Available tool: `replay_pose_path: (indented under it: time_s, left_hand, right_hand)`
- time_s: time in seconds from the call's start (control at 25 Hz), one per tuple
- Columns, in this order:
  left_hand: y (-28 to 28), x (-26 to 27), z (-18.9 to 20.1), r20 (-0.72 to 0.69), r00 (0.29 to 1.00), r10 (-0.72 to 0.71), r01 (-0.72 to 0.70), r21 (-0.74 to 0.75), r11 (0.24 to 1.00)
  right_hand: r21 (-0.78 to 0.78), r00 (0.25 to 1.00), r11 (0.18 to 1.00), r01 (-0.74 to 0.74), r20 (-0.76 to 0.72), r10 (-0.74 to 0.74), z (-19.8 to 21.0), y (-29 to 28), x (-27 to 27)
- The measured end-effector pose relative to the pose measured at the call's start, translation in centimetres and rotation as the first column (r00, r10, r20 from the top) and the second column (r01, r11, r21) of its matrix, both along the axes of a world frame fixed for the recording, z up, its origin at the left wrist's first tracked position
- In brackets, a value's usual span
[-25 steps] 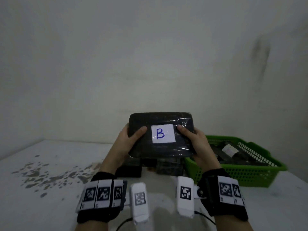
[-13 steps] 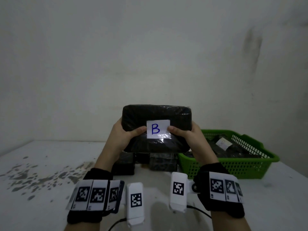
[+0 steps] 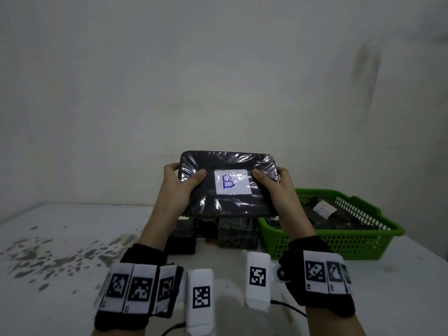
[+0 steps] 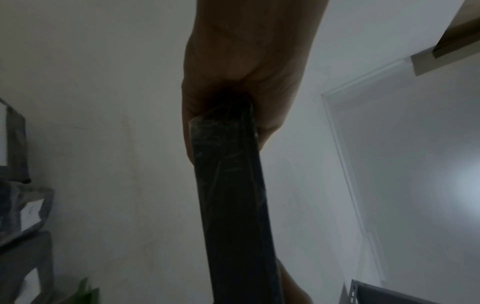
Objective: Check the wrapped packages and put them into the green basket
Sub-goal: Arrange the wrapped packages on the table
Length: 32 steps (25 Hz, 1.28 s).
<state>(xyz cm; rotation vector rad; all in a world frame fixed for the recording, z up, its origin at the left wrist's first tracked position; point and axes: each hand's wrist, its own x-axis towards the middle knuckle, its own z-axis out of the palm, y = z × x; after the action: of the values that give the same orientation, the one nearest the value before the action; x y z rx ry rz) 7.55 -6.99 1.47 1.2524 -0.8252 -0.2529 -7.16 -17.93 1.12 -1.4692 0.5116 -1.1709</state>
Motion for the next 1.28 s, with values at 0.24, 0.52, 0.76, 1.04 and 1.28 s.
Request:
replay_pose_path:
  time_s: [0.24, 0.52, 0.76, 1.04, 1.28]
  left_hand:
    - [0.6, 0.2, 0.5, -0.315, 0.943, -0.108, 0.12, 0.02, 0.993]
    - [2.5, 0.4, 1.2, -0.243, 0.895, -0.373, 0.38, -0.018, 0.925]
    - [2.0, -0.7, 1.5, -0.087, 0.966, -0.243, 0.247, 0.037, 0.968]
    - [2.1, -0.7, 1.4, -0.081, 0.984, -0.157, 0.163, 0.07, 0.984]
    - [1.9, -0.8, 1.2, -0.054, 0.986, -0.159, 0.162, 0.066, 0.985]
  right_hand:
    - [0.116, 0.961, 0.96, -0.255, 0.14, 0.238, 1.1, -0.1, -1.8]
    - [-0.042, 0.991, 0.999, -0.006, -0.136, 0.0, 1.3, 0.4, -1.9]
    - [-0.106, 1.0, 0.994, -0.014, -0.022, 0.012, 1.3, 1.4, -0.9]
    - [-0.059, 0.977, 0.987, -0.148, -0.161, 0.137, 0.8, 1.1, -0.8]
    - [-0.023, 0.983, 0.992, -0.124, -0.138, 0.119, 0.8, 0.7, -0.5]
